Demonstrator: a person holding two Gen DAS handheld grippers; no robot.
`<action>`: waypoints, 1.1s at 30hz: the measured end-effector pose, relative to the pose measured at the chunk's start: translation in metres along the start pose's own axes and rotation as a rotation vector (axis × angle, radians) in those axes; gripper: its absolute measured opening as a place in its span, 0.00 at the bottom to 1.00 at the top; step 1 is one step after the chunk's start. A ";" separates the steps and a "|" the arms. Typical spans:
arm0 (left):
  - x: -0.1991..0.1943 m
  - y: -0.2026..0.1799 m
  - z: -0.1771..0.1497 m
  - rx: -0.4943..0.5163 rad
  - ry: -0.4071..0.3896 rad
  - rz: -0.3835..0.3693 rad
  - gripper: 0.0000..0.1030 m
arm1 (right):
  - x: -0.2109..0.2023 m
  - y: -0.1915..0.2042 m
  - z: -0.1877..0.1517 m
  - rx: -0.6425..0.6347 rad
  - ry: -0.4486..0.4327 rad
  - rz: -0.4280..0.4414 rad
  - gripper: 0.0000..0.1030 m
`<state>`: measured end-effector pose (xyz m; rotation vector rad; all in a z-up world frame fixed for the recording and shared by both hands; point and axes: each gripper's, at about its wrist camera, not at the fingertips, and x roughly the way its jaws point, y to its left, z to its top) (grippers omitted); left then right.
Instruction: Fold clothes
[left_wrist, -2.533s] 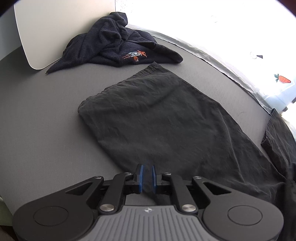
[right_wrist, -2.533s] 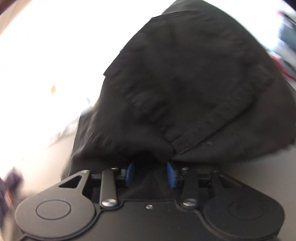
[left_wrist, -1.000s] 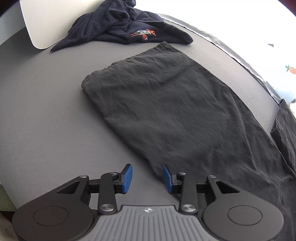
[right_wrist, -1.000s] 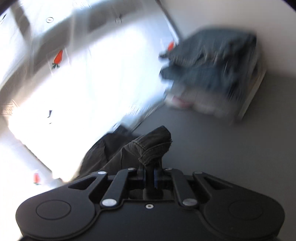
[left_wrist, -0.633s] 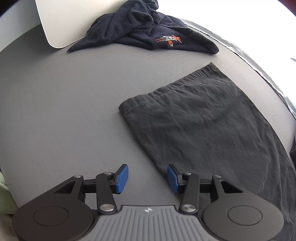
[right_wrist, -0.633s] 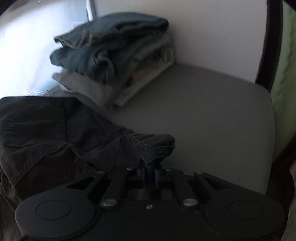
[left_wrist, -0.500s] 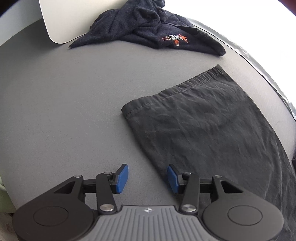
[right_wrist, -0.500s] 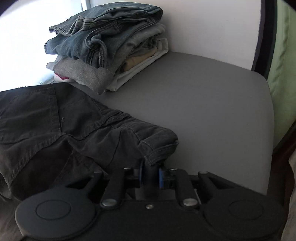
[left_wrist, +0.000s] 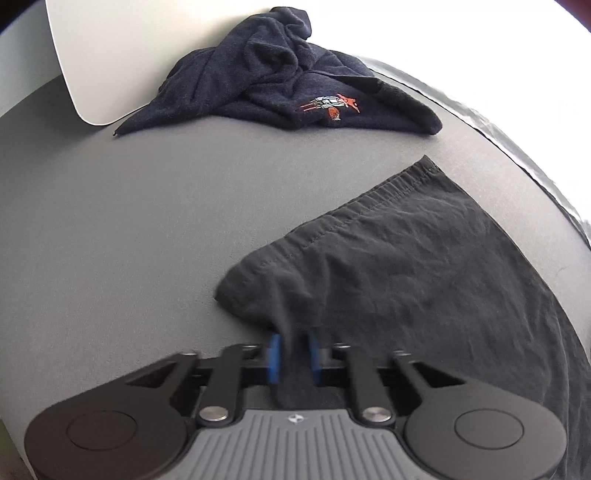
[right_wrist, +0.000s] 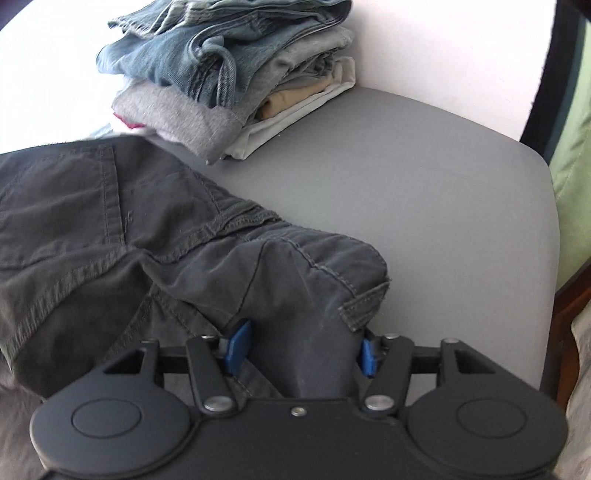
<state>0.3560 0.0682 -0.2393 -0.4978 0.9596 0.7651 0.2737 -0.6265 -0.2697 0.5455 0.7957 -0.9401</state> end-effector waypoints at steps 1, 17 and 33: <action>-0.002 0.002 0.001 -0.017 -0.006 0.002 0.03 | -0.001 -0.001 0.000 0.013 -0.008 0.006 0.24; -0.124 0.066 -0.062 0.024 -0.203 -0.042 0.03 | -0.096 -0.074 0.046 -0.069 -0.380 0.154 0.06; -0.146 0.072 -0.107 0.029 -0.172 -0.059 0.41 | -0.072 -0.060 0.005 -0.402 -0.325 -0.003 0.96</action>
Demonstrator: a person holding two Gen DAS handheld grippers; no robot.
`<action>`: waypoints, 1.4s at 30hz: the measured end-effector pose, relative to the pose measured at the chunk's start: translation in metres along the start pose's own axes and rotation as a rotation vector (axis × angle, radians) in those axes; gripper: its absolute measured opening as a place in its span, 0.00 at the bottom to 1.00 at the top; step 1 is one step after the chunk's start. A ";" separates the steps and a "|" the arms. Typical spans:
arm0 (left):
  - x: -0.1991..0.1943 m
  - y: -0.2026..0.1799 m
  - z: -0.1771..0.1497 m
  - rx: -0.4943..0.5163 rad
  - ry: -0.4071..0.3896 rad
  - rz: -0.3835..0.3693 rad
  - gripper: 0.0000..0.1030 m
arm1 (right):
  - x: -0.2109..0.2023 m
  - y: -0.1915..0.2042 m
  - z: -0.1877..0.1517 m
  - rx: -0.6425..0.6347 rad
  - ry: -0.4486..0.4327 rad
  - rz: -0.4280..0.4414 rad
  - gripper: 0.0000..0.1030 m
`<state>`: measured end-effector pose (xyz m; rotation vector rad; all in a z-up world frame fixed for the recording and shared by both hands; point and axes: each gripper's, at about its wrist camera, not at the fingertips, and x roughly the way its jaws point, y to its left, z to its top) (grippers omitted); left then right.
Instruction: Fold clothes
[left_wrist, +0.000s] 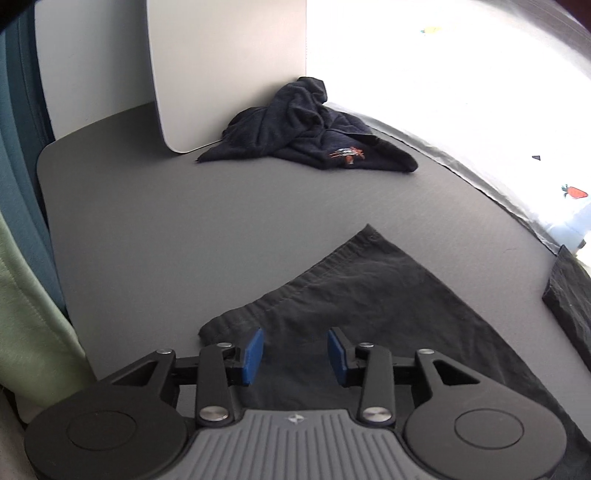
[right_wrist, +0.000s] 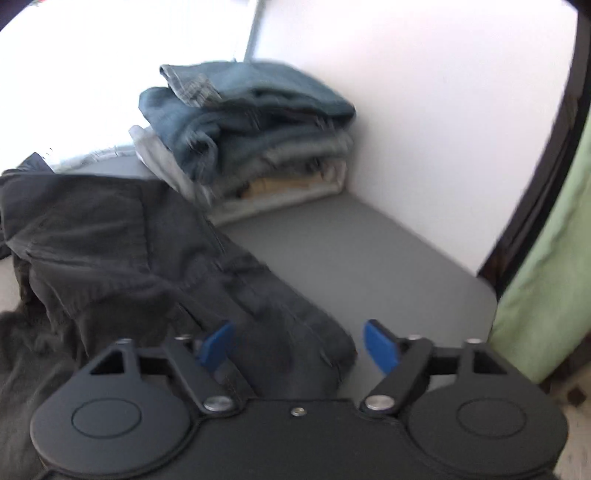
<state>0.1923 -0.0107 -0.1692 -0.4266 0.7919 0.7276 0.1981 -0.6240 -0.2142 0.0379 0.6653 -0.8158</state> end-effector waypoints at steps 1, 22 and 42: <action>-0.001 -0.009 0.000 0.007 0.000 -0.019 0.42 | -0.004 0.007 0.005 -0.009 -0.030 0.040 0.99; 0.078 -0.175 0.030 0.189 0.143 -0.293 0.58 | 0.062 0.200 -0.011 0.046 0.046 0.125 1.00; 0.180 -0.361 0.025 0.310 0.219 -0.482 0.65 | 0.062 0.205 -0.016 0.036 0.000 0.111 1.00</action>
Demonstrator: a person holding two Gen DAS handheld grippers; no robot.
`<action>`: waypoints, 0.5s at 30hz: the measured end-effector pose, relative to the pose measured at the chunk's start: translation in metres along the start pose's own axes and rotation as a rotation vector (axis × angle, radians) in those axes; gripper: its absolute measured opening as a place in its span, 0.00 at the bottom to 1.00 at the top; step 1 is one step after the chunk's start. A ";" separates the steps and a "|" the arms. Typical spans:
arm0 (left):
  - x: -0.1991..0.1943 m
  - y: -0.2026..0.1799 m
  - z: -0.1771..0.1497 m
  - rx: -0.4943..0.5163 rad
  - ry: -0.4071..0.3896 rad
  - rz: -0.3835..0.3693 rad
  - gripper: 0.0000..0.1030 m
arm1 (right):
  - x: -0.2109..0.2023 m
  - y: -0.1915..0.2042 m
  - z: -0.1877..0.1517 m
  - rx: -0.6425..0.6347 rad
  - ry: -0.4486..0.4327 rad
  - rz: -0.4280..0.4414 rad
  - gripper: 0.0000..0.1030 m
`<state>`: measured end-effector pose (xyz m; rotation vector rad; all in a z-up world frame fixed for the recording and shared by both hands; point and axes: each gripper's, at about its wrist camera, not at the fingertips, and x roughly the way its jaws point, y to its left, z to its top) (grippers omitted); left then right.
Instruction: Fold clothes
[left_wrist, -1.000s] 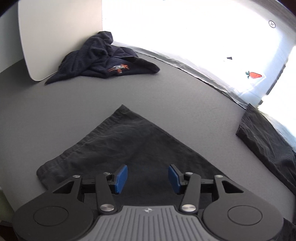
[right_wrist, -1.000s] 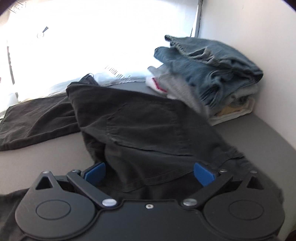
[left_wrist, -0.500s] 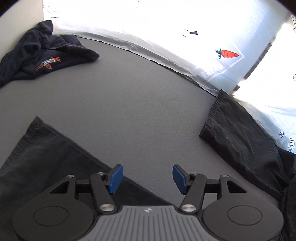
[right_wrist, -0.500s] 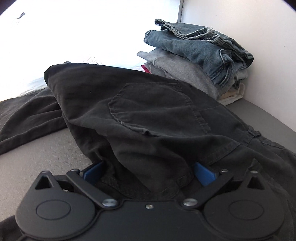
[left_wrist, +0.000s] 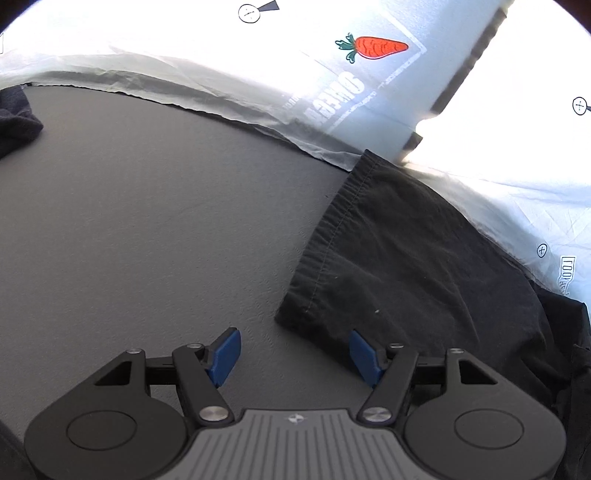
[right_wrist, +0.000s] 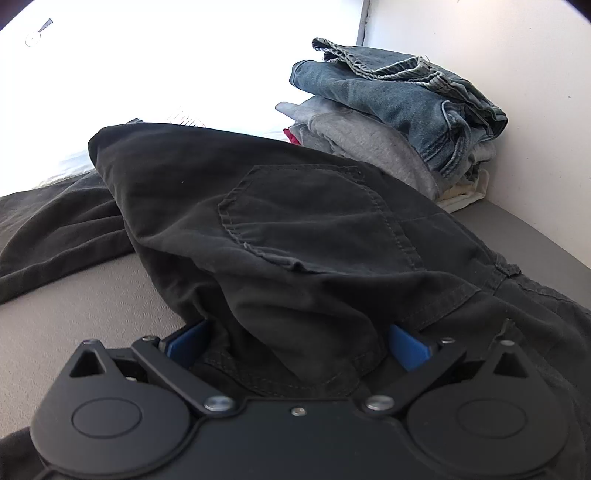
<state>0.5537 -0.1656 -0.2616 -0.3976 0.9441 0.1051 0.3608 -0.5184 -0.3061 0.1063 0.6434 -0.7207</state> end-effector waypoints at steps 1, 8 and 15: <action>0.005 -0.005 0.003 0.005 -0.006 0.002 0.65 | 0.000 0.000 0.000 -0.001 -0.001 -0.001 1.00; 0.018 -0.021 0.008 0.097 -0.056 0.079 0.19 | 0.000 0.001 0.000 -0.001 -0.001 -0.005 1.00; -0.029 -0.006 0.018 0.105 -0.199 0.082 0.11 | -0.001 0.000 0.000 0.003 0.006 -0.003 1.00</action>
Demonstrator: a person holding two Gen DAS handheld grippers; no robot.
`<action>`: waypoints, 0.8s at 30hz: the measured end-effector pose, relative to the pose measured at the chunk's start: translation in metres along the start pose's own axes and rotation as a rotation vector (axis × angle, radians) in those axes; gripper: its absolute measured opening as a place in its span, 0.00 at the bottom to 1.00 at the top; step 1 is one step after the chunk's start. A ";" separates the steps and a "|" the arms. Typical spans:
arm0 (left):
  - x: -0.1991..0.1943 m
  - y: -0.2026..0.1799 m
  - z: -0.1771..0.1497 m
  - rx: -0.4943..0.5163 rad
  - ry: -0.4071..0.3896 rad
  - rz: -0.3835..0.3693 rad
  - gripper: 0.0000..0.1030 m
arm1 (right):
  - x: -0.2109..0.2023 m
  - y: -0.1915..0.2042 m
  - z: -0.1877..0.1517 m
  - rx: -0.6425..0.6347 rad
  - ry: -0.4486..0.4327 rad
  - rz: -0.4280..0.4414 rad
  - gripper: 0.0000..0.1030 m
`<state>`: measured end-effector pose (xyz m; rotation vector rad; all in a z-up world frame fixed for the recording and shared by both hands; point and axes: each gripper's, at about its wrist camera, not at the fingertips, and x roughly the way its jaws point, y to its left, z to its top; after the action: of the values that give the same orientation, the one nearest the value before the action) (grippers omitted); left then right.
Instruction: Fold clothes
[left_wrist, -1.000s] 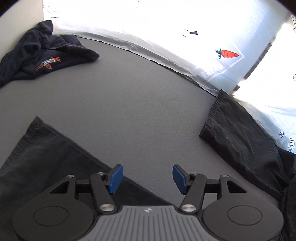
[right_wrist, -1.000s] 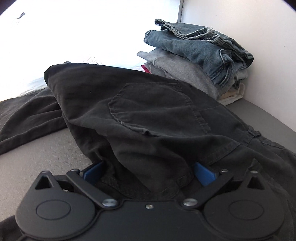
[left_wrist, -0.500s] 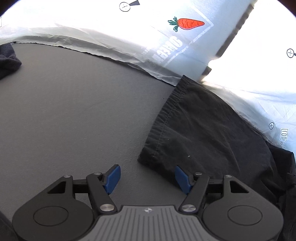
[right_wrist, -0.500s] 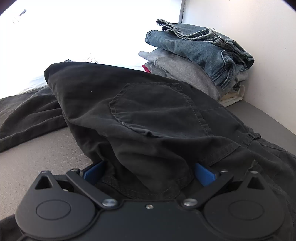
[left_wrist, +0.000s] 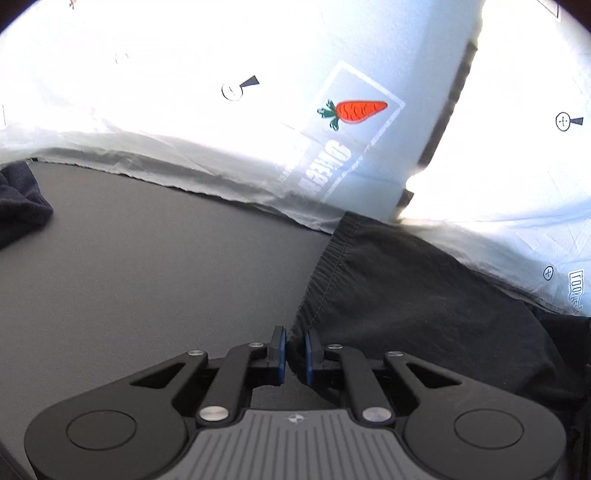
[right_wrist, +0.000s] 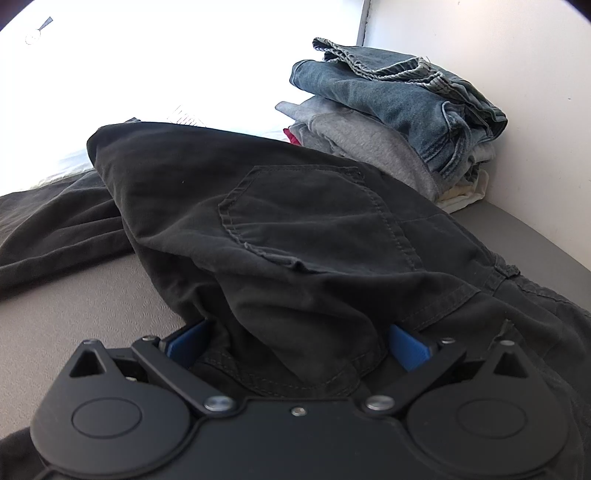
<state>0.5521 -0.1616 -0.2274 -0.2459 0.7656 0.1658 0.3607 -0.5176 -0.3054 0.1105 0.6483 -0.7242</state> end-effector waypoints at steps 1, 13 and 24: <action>-0.008 0.005 0.005 0.011 -0.028 0.022 0.11 | -0.001 0.000 0.002 -0.002 0.009 0.001 1.00; -0.148 0.179 0.033 -0.119 -0.276 0.416 0.09 | -0.066 0.025 0.003 -0.138 0.032 0.156 1.00; -0.178 0.273 -0.075 -0.296 0.045 0.455 0.15 | -0.104 0.040 -0.029 -0.196 0.069 0.217 1.00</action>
<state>0.3113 0.0686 -0.1975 -0.3537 0.8328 0.7095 0.3128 -0.4185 -0.2724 0.0245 0.7569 -0.4471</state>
